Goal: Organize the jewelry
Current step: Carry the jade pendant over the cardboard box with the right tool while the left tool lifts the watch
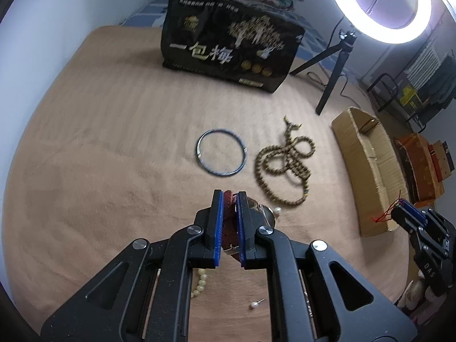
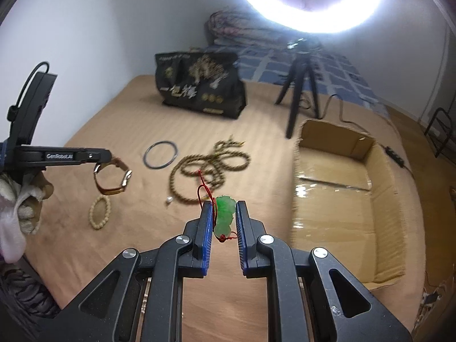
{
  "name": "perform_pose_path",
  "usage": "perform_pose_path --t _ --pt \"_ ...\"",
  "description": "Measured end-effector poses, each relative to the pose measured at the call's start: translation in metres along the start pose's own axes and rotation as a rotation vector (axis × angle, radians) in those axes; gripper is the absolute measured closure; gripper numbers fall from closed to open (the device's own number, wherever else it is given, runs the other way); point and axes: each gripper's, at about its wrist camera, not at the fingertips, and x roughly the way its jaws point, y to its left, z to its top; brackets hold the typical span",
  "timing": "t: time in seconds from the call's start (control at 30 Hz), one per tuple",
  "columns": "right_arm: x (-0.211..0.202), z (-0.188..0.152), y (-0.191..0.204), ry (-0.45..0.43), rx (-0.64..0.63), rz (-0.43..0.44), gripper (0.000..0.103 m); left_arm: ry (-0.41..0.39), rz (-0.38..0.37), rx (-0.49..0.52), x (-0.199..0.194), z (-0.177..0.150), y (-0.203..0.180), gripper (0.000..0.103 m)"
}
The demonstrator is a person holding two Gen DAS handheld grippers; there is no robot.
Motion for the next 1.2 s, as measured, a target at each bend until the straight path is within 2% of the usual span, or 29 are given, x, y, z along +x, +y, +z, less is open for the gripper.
perform_pose_path --t 0.33,0.57,0.6,0.8,0.93,1.07,1.13,1.2 --pt "-0.019 -0.006 -0.049 -0.019 0.069 -0.07 0.089 -0.053 -0.053 0.024 -0.016 0.013 -0.033 0.096" --pt "-0.026 -0.014 -0.077 -0.01 0.09 -0.113 0.089 -0.082 -0.104 0.054 -0.02 0.026 -0.071 0.097" --pt "-0.026 -0.015 -0.081 -0.008 0.093 -0.117 0.089 -0.084 -0.111 0.058 -0.019 0.028 -0.077 0.103" --pt "-0.027 -0.022 -0.103 0.004 0.112 -0.147 0.089 -0.11 -0.143 0.111 -0.014 0.036 -0.119 0.103" --pt "-0.026 -0.027 -0.115 0.016 0.14 -0.147 0.089 -0.075 -0.166 0.13 0.0 0.04 -0.135 0.103" --pt "-0.027 -0.028 -0.116 0.018 0.132 -0.143 0.089 0.049 -0.168 0.174 0.025 0.026 -0.138 0.103" --pt "-0.027 -0.029 -0.117 0.017 0.131 -0.138 0.089 0.084 -0.167 0.204 0.034 0.014 -0.138 0.091" --pt "-0.026 -0.029 -0.117 0.018 0.132 -0.137 0.089 0.142 -0.156 0.218 0.047 -0.001 -0.136 0.046"
